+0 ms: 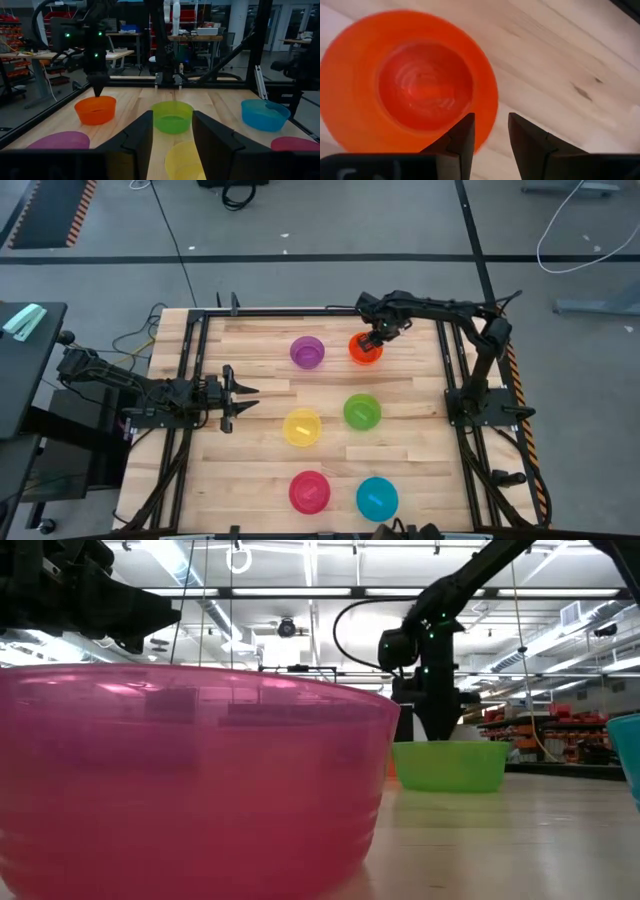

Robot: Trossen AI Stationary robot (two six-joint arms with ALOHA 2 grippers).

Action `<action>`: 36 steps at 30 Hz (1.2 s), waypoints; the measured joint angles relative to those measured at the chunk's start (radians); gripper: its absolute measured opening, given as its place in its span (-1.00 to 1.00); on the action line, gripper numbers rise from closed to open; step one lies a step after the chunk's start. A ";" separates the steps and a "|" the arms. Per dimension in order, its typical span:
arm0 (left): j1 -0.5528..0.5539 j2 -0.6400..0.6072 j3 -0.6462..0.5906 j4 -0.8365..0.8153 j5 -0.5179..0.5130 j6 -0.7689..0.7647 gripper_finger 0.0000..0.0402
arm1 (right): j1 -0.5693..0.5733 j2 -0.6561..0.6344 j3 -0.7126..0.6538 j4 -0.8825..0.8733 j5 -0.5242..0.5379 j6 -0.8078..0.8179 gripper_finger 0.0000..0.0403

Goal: Nest bowls inside each other
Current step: Stack the orange bowl on top of the green bowl

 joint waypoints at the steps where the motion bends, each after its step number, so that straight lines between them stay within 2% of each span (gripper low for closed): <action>1: 0.000 0.000 0.000 0.000 0.000 0.000 -0.26 | -0.001 0.006 0.000 0.014 -0.005 -0.006 -0.38; 12: 0.000 0.000 0.000 -0.001 0.000 0.000 -0.32 | 0.000 0.098 -0.001 0.046 -0.021 -0.014 -0.38; 17: 0.000 0.000 0.000 -0.001 0.000 0.000 -0.33 | 0.000 0.098 -0.001 0.055 -0.020 -0.016 -0.41; 21: 0.000 0.000 0.000 -0.001 0.000 0.000 -0.31 | 0.000 0.078 -0.001 0.056 -0.019 -0.014 -0.55; 27: 0.000 0.000 0.000 0.000 0.000 -0.001 -0.32 | 0.000 0.069 0.000 0.058 -0.025 -0.016 -0.93; 36: 0.000 0.000 0.000 0.000 0.000 0.000 -0.36 | 0.007 0.068 0.001 0.046 -0.059 -0.093 -0.97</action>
